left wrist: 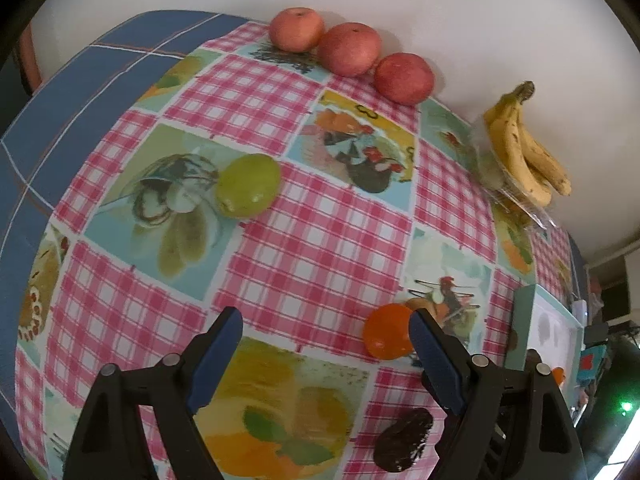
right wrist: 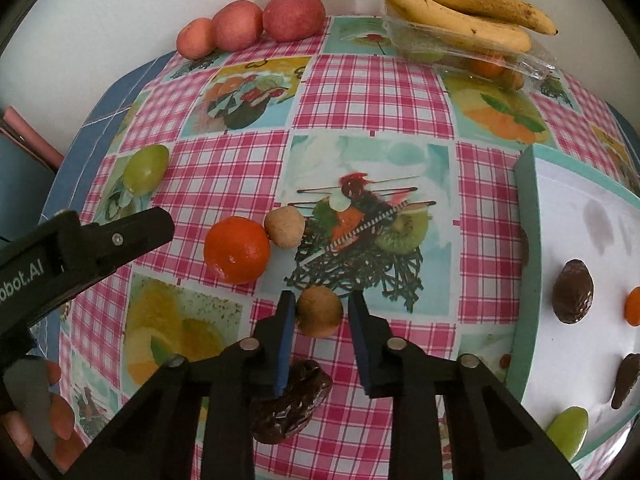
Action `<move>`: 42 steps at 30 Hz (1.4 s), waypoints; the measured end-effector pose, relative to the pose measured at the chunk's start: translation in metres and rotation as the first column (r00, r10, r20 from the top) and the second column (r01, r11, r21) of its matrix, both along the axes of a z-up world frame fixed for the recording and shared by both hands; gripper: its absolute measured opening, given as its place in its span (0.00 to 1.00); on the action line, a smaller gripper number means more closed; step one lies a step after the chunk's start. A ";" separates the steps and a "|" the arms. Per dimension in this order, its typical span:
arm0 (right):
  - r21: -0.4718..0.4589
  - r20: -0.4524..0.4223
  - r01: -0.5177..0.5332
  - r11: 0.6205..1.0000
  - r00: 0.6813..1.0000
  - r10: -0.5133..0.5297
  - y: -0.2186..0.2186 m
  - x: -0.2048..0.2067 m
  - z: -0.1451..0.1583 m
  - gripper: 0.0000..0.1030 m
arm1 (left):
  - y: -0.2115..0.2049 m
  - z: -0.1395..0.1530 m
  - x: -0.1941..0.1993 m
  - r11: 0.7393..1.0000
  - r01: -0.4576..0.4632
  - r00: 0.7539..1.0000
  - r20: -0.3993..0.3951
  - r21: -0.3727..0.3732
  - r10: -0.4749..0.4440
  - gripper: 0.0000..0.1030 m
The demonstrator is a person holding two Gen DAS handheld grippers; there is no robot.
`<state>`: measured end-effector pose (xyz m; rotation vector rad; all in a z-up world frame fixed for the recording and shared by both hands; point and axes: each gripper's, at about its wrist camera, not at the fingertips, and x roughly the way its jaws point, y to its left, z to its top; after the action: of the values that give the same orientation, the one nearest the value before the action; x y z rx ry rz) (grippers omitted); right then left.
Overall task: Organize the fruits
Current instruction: 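Close the right tool on a small brown round fruit while the left tool approaches a tangerine, then close the left tool on the tangerine while the right tool holds the brown fruit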
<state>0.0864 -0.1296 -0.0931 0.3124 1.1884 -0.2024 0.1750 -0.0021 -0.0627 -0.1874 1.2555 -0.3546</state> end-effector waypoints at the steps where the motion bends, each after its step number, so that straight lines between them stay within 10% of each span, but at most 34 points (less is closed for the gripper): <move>1: -0.002 -0.002 0.003 1.000 1.000 -0.003 -0.001 0.000 0.000 0.25 | -0.003 0.000 0.000 1.000 0.006 1.000 0.000 -0.002 -0.006 0.83; 23: 0.024 -0.022 0.130 0.991 0.991 -0.129 -0.063 -0.022 0.004 0.25 | -0.044 -0.012 -0.006 0.995 0.101 0.994 -0.028 -0.026 -0.102 0.41; 42: 0.026 0.020 0.148 0.989 0.989 -0.149 -0.066 -0.031 0.032 0.25 | -0.043 0.041 -0.012 0.991 0.125 0.990 0.079 -0.057 -0.120 0.38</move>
<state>0.0554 -0.1954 -0.0608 0.4242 1.1469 -0.3135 0.1625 -0.0449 -0.0213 -0.1489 1.1854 -0.5027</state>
